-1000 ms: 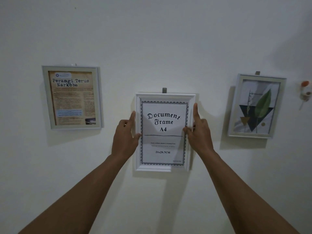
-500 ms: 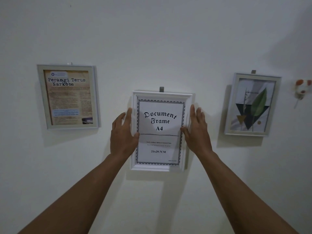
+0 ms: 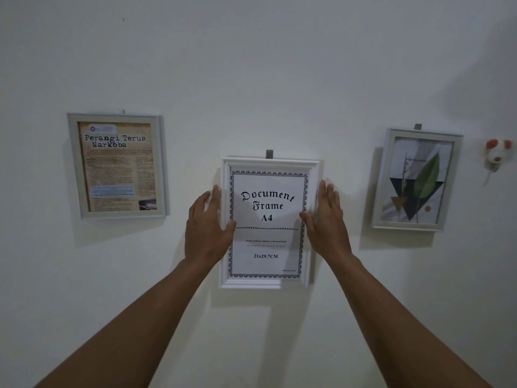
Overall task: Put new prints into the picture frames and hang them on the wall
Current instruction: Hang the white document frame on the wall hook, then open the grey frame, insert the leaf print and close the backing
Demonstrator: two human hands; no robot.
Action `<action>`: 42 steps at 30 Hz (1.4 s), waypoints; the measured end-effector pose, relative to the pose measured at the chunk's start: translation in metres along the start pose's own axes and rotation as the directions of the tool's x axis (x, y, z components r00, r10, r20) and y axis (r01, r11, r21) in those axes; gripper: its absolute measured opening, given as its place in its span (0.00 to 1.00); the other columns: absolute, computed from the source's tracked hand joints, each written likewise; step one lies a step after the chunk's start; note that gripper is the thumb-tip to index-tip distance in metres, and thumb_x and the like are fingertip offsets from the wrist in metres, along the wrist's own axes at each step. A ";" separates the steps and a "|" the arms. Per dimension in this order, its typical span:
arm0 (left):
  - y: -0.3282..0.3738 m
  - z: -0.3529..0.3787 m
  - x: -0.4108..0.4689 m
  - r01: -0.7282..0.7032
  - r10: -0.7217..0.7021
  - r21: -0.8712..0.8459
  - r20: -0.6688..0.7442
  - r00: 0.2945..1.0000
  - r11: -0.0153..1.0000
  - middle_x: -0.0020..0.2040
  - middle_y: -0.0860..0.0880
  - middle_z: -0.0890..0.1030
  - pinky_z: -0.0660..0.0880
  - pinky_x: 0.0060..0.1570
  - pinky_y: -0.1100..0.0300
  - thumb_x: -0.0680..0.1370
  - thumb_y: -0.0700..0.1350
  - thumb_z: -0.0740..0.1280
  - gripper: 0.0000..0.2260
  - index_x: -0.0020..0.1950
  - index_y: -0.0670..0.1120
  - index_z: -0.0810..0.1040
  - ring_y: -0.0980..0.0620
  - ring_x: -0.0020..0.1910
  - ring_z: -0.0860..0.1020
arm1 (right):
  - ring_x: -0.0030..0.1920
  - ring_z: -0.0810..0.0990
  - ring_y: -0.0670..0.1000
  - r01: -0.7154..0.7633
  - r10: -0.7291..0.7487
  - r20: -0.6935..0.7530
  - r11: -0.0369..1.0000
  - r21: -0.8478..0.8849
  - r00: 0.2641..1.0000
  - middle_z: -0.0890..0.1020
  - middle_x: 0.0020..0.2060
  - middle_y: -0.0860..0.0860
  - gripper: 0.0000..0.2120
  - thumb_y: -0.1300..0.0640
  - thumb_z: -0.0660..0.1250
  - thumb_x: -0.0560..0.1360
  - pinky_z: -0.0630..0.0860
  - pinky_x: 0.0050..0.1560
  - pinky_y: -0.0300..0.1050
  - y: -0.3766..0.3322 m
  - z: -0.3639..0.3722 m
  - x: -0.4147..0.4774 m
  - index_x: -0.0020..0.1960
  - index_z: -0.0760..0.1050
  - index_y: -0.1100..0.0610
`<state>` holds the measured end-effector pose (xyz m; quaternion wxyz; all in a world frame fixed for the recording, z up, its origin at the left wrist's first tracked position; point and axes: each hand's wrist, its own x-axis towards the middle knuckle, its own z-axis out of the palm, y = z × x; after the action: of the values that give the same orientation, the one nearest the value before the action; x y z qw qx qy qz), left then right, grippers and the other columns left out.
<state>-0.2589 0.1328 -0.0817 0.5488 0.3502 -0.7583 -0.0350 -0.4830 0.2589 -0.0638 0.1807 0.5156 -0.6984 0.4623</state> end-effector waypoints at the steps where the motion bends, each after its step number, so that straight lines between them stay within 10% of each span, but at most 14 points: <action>1: 0.000 -0.001 0.000 0.000 0.000 -0.003 0.005 1.000 1.000 0.74 0.44 0.64 0.68 0.68 0.44 0.73 0.50 0.73 0.40 0.80 0.51 0.54 0.45 0.73 0.62 | 0.80 0.40 0.52 0.001 -0.001 0.001 1.000 0.002 1.000 0.42 0.80 0.52 0.37 0.51 0.61 0.82 0.47 0.78 0.60 0.000 -0.001 0.000 0.81 0.39 0.52; 9: 0.032 -0.012 -0.010 -0.148 0.151 0.032 -0.118 0.982 0.989 0.70 0.45 0.68 0.69 0.63 0.48 0.76 0.53 0.69 0.32 0.77 0.51 0.62 0.45 0.69 0.66 | 0.79 0.51 0.51 -0.002 0.001 -0.023 1.000 -0.009 1.000 0.54 0.80 0.53 0.35 0.50 0.63 0.81 0.54 0.76 0.49 -0.005 -0.031 -0.012 0.81 0.48 0.52; 14: 0.086 -0.006 -0.012 -0.274 0.287 -0.218 0.031 0.957 0.937 0.63 0.49 0.75 0.69 0.57 0.61 0.78 0.51 0.67 0.25 0.74 0.50 0.67 0.52 0.62 0.72 | 0.73 0.66 0.53 -0.050 0.048 -0.012 0.990 -0.129 0.999 0.68 0.74 0.53 0.28 0.50 0.63 0.81 0.64 0.71 0.49 -0.007 -0.081 -0.026 0.78 0.59 0.54; 22: 0.184 0.044 -0.016 -0.194 0.327 -0.455 0.233 0.916 0.869 0.57 0.49 0.81 0.76 0.60 0.52 0.77 0.51 0.68 0.22 0.69 0.45 0.75 0.53 0.56 0.78 | 0.64 0.76 0.56 -0.248 0.244 -0.045 0.941 -0.231 0.969 0.77 0.65 0.54 0.22 0.52 0.67 0.79 0.69 0.58 0.42 0.040 -0.181 -0.045 0.71 0.70 0.54; 33: 0.266 0.133 0.006 -0.049 0.151 -0.418 0.216 0.965 0.907 0.61 0.48 0.77 0.76 0.59 0.50 0.76 0.50 0.69 0.29 0.75 0.51 0.63 0.49 0.57 0.77 | 0.71 0.70 0.56 -0.361 0.361 -0.040 0.932 0.009 0.932 0.70 0.73 0.57 0.34 0.49 0.68 0.79 0.71 0.64 0.51 0.156 -0.241 0.018 0.79 0.55 0.51; 42: 0.288 0.164 0.011 0.001 0.120 -0.469 0.227 0.966 0.883 0.44 0.52 0.78 0.78 0.41 0.62 0.79 0.37 0.64 0.34 0.78 0.61 0.55 0.53 0.40 0.78 | 0.51 0.78 0.46 -0.237 0.251 -0.045 0.951 0.199 0.967 0.79 0.54 0.48 0.30 0.55 0.69 0.79 0.72 0.43 0.35 0.206 -0.218 0.050 0.77 0.60 0.47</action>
<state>-0.5427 0.2884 -0.0114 0.5175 0.1775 -0.8012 -0.2425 -0.7347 0.4211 -0.0115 0.0960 0.4238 -0.7022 0.5640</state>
